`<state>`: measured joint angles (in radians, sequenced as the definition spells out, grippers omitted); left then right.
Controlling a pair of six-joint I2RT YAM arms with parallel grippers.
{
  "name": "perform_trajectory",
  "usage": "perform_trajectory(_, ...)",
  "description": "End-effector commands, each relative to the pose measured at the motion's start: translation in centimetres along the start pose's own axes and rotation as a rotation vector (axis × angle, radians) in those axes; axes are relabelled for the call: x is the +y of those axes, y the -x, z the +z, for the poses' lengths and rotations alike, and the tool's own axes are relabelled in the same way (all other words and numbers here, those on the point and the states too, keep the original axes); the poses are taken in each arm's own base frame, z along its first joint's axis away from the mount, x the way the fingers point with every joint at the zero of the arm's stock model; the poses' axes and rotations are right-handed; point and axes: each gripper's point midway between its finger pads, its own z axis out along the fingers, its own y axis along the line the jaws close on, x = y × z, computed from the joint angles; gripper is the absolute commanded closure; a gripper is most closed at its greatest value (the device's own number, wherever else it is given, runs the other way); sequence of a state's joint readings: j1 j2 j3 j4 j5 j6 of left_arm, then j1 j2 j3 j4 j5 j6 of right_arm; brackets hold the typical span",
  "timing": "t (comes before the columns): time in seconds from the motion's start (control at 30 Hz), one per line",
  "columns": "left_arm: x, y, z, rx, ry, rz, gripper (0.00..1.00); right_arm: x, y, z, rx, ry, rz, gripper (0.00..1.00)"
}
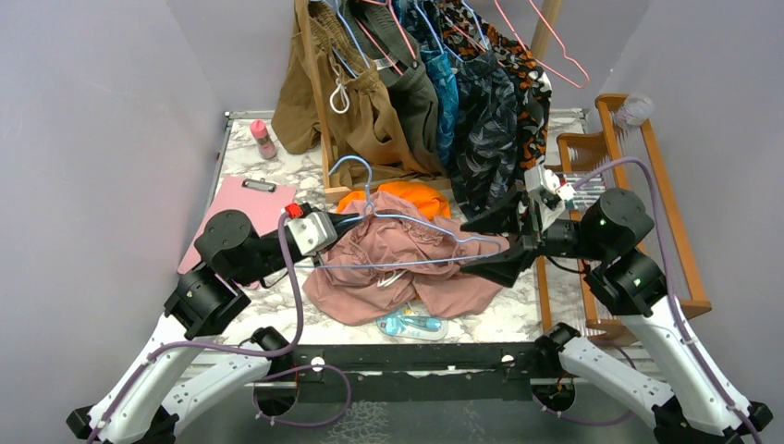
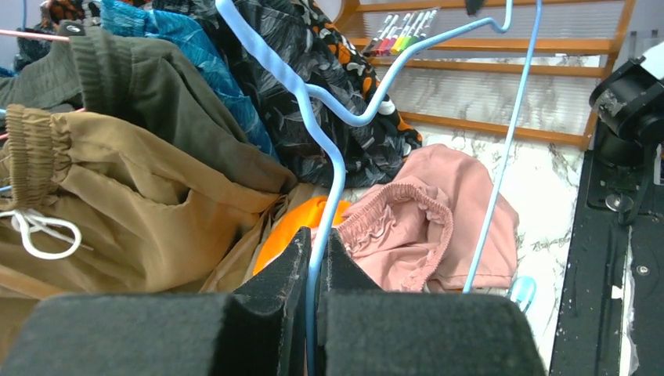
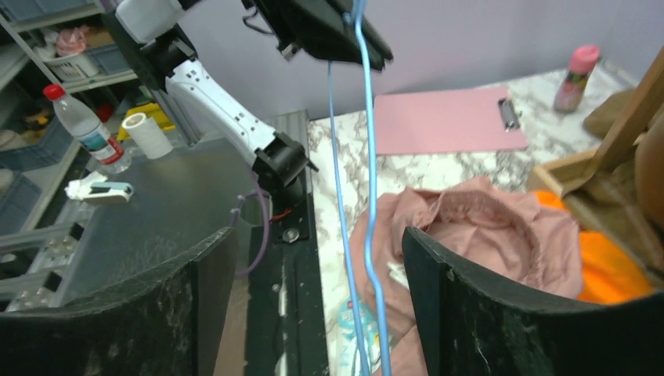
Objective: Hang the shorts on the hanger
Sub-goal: Pick up the hanger from the clothesline.
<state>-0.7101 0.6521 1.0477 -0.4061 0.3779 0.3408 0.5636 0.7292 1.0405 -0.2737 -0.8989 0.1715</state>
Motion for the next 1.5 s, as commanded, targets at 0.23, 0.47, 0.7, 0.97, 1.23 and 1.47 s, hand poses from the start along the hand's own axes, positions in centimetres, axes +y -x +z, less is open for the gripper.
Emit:
perform_trajectory(0.23, -2.4, -1.4, 2.9, -0.007, -0.170, -0.043, 1.00, 0.2, 5.1, 4.1, 0.054, 0.073, 0.011, 0.12)
perform_trajectory(0.47, -2.7, -1.3, 4.0, -0.035, -0.197, -0.067, 1.00, -0.5, 3.0, 8.5, 0.152, 0.138, 0.112, 0.14)
perform_trajectory(0.7, -2.4, -1.6, 4.4, -0.036, -0.183, -0.067, 1.00, -2.0, 1.5, 10.2, 0.196, 0.099, 0.231, 0.28)
perform_trajectory(0.97, -2.2, -2.0, 4.7, -0.024, -0.172, -0.062, 1.00, -1.9, 1.7, 11.0, 0.185, 0.095, 0.367, 0.51)
perform_trajectory(1.23, -2.2, -1.6, 4.9, -0.028, -0.177, -0.064, 1.00, -3.5, 2.1, 11.7, 0.128, 0.009, 0.421, 0.49)
perform_trajectory(1.47, -2.0, -1.7, 5.0, -0.024, -0.165, -0.068, 1.00, -4.0, 0.8, 11.9, 0.134, -0.008, 0.445, 0.64)
